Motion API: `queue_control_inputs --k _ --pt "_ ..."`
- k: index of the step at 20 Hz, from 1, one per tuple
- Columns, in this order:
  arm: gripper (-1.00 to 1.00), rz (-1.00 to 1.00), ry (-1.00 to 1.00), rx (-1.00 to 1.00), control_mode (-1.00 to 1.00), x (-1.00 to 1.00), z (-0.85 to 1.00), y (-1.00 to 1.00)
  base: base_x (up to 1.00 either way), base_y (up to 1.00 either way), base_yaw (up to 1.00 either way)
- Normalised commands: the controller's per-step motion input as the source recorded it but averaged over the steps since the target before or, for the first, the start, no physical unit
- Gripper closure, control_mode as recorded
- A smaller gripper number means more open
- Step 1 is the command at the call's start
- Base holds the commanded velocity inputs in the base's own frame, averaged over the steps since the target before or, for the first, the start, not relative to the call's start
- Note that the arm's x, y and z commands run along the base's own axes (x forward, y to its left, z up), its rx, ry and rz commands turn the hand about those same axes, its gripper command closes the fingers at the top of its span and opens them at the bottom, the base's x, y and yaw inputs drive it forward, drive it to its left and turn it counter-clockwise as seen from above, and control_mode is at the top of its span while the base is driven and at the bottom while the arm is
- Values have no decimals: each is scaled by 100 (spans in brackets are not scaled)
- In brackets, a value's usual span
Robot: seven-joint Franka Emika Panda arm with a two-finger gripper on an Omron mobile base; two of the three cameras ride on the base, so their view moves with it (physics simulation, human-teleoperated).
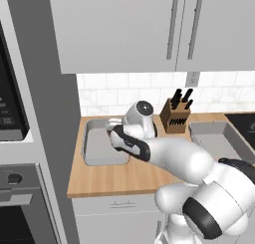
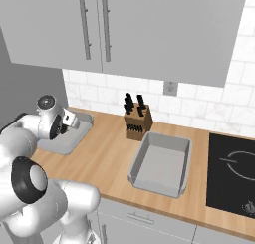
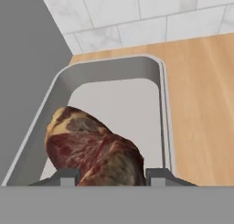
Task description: Place one cucumber and one steak in each tupperware on the nearby counter, to pack two identical lunches.
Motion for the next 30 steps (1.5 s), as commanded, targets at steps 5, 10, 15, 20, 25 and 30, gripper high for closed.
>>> queue_control_inputs --k 5,10,15,20,25,30 --pt "-100 0 0 0 -100 45 -10 20 0 0 0" --pt "-100 0 0 0 -100 51 -19 22 0 0 0" --pt "-100 0 -5 0 -100 -10 15 0 0 0 0" --pt "-100 0 -8 0 -100 -95 96 -9 0 0 0" --pt "-100 0 -2 1 -100 -100 96 -50 0 0 0" --pt "-100 0 5 1 -100 -100 76 -59 0 0 0"
